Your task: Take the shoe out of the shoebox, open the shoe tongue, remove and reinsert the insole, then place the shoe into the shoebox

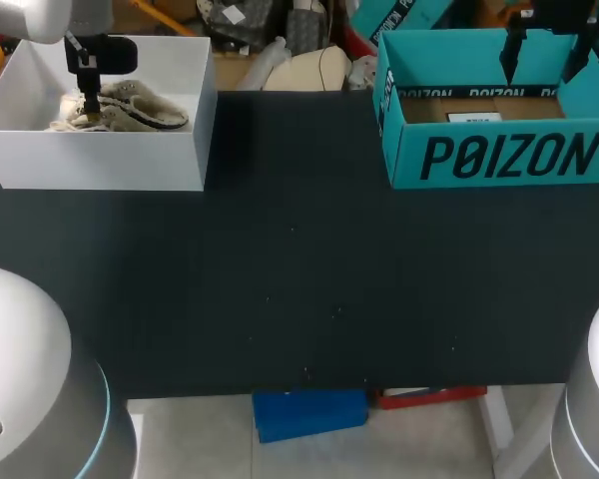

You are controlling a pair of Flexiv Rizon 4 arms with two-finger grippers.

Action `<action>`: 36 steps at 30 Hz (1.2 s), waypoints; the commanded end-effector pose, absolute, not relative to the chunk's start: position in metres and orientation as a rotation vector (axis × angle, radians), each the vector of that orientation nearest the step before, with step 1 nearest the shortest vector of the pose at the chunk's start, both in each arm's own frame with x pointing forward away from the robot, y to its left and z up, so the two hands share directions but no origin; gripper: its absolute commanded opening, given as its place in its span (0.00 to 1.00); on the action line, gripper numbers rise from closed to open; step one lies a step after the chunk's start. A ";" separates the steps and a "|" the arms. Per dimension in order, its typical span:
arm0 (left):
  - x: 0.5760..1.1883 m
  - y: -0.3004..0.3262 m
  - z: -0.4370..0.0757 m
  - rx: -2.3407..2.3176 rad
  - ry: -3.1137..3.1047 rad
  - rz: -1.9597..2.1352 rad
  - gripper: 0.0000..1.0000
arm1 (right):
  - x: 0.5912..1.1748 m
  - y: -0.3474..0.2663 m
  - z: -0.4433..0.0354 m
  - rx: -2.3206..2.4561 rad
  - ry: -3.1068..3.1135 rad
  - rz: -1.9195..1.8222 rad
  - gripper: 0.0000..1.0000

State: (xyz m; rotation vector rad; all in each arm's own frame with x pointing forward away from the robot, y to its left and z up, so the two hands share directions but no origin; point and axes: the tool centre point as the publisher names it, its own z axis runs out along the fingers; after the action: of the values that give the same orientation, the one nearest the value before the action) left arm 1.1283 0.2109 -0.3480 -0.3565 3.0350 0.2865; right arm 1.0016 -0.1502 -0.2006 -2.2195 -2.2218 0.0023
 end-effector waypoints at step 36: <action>1.123 0.174 -0.408 -0.205 3.116 0.343 0.29 | 1.001 -0.150 -0.200 -2.220 -2.221 0.002 1.00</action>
State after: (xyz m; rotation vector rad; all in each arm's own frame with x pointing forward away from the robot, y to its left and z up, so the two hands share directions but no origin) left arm 1.1186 0.1741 -0.4008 -0.2010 3.1058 0.3442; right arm 1.0016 -0.1501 -0.2006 -2.2195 -2.2218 0.0025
